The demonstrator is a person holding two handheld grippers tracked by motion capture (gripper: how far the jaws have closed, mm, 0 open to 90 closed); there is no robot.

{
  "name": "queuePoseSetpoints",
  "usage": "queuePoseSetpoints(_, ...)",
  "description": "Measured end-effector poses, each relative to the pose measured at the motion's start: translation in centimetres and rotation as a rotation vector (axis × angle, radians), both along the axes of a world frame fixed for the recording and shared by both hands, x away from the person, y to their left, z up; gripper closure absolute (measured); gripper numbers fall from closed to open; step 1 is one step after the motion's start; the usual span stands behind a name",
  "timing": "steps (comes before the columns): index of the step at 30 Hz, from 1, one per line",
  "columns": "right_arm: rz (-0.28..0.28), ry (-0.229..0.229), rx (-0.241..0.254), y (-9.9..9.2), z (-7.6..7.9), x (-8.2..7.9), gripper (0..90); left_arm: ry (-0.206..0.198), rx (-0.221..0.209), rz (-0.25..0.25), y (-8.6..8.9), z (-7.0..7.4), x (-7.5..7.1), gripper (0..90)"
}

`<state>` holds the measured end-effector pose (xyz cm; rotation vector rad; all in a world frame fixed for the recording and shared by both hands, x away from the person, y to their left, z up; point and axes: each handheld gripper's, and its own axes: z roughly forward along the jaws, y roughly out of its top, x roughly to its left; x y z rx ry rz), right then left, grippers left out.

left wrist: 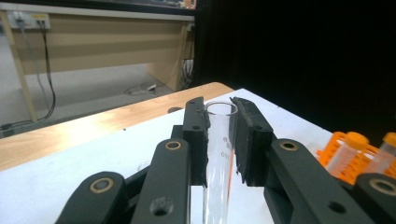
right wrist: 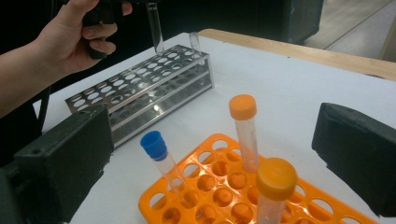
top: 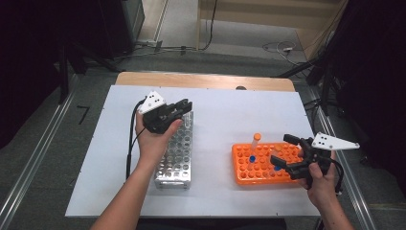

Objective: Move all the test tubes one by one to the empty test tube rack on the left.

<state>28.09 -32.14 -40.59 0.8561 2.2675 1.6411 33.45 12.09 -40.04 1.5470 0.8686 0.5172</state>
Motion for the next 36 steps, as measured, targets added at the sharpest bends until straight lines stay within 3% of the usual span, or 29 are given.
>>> queuePoseSetpoints(19, -0.048, 0.027, 0.016, -1.5, -0.9, 0.8, 0.0, 0.033, -0.010, 0.115, -0.4, -2.2, 3.0, 76.2)
queuePoseSetpoints(29, -0.057, 0.035, 0.018, -1.6, -1.1, 0.9, 0.0, 0.045, 0.040, 0.122, -1.0, -2.8, 3.2, 76.1)
queuePoseSetpoints(36, -0.060, 0.037, 0.013, -1.7, -1.2, 1.0, 0.0, 0.060, 0.116, 0.125, -1.5, -2.8, 2.8, 75.9)
